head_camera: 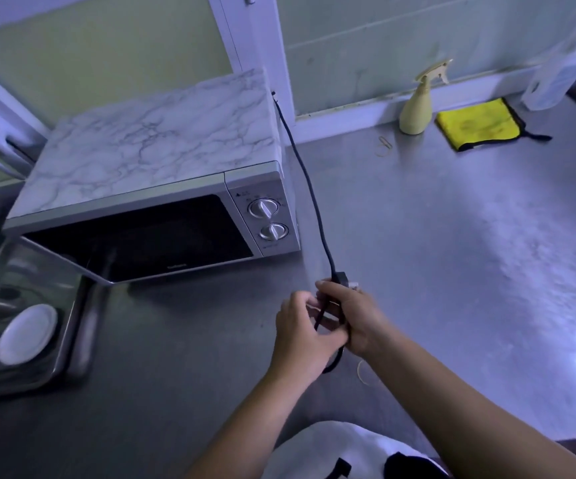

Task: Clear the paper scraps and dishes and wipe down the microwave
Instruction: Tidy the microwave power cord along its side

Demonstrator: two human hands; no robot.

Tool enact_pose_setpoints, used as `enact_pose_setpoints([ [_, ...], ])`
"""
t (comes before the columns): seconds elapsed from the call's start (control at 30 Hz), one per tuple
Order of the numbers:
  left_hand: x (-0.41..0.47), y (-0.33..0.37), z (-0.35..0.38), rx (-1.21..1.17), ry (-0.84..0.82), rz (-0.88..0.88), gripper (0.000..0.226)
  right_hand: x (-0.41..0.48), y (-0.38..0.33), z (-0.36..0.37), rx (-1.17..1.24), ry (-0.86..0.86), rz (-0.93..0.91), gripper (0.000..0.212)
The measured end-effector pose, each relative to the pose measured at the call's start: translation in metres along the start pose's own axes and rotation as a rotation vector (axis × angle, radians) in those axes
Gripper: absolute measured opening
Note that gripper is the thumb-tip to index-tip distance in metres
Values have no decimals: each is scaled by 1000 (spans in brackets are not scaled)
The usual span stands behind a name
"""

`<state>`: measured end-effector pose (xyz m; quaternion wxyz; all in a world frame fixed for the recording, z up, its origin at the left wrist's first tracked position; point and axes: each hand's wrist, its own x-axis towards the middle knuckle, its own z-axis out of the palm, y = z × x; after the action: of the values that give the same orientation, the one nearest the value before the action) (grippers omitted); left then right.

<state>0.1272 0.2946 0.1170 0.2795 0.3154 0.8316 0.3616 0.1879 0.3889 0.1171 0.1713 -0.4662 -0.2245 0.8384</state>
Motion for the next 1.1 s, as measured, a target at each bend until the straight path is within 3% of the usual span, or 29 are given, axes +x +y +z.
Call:
enact_pose_setpoints([
  [0.17, -11, -9, -7, -204, -179, -148, 65, 1, -6, -11, -88, 55, -78, 19],
  [0.3, -3, -8, -22, -294, -111, -166, 37, 2, -21, -20, -426, 73, -271, 26],
  [0.37, 9, 7, -29, -376, -103, -155, 35, 1, -26, -24, -594, 73, -390, 31],
  [0.47, 32, 41, -33, -454, -225, -147, 49, 2, -28, -20, -870, 45, -571, 37],
  [0.53, 47, 57, -30, -423, -291, -142, 27, 5, -28, -13, -1035, 29, -651, 41],
  [0.63, 62, 59, -25, -396, -283, -157, 22, 2, -33, -12, -1118, -89, -601, 44],
  [0.73, 65, 53, -21, -433, -281, -178, 30, -2, -32, -21, -1159, -231, -515, 29],
  [0.87, 66, 44, -19, -550, -295, -207, 24, -3, -23, -35, -1081, -379, -338, 28],
  [1.1, 68, 42, -28, -649, -387, -219, 13, 0, -34, -48, -968, -533, -250, 22],
])
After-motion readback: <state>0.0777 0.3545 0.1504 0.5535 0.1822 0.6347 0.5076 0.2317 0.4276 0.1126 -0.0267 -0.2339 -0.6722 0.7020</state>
